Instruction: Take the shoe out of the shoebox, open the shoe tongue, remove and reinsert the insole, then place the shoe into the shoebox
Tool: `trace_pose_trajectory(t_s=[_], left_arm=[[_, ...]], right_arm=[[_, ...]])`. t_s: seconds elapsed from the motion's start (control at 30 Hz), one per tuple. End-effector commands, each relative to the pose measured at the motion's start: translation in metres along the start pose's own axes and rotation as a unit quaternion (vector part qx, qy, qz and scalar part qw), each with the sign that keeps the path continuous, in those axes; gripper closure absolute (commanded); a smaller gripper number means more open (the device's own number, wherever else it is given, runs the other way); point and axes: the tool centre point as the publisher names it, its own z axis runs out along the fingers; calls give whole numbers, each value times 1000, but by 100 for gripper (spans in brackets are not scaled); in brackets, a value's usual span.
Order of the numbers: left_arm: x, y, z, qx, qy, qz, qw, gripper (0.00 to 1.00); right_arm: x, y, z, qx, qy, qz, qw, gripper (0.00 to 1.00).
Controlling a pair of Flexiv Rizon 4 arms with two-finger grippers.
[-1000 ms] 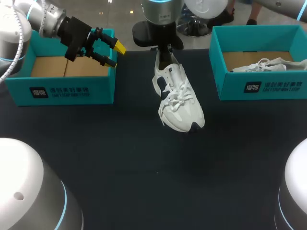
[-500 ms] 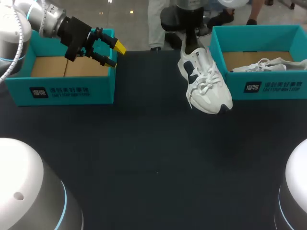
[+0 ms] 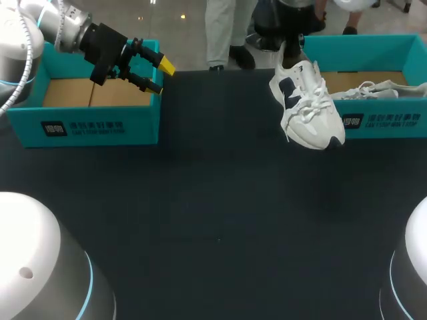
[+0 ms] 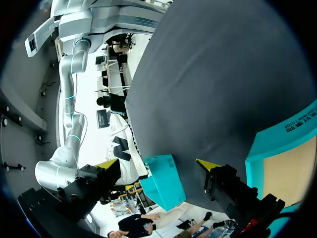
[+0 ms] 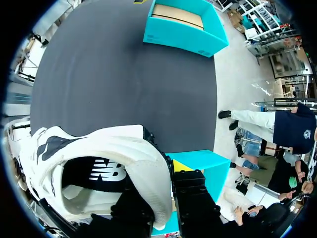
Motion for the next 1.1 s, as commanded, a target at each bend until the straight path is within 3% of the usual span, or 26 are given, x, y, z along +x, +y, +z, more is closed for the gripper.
trace_pose_trajectory(t_s=[0.03, 0.47, 0.6, 0.7, 0.73, 0.8, 0.83, 1.1], left_arm=[[0, 0, 0, 0, 2, 0, 1000, 0], [0, 0, 0, 0, 2, 0, 1000, 0], [0, 0, 0, 0, 2, 0, 1000, 0], [0, 0, 0, 0, 2, 0, 1000, 0], [0, 0, 0, 0, 2, 0, 1000, 0], [0, 0, 0, 0, 2, 0, 1000, 0], [0, 0, 0, 0, 2, 0, 1000, 0], [0, 0, 0, 0, 2, 0, 1000, 0]], right_arm=[[1, -1, -2, -1, -1, 0, 1000, 100], [1, -1, -2, -1, -1, 0, 1000, 100], [-15, -29, -2, -12, 3, 6, 1000, 100], [-28, -50, -2, -2, 0, 2, 1000, 100], [-34, -60, -1, 17, -1, -10, 1000, 100], [-43, -75, 1, 12, 2, -5, 1000, 100], [-46, -82, 4, 31, 4, -14, 999, 100], [-70, -128, 17, 40, 10, 10, 999, 100]])
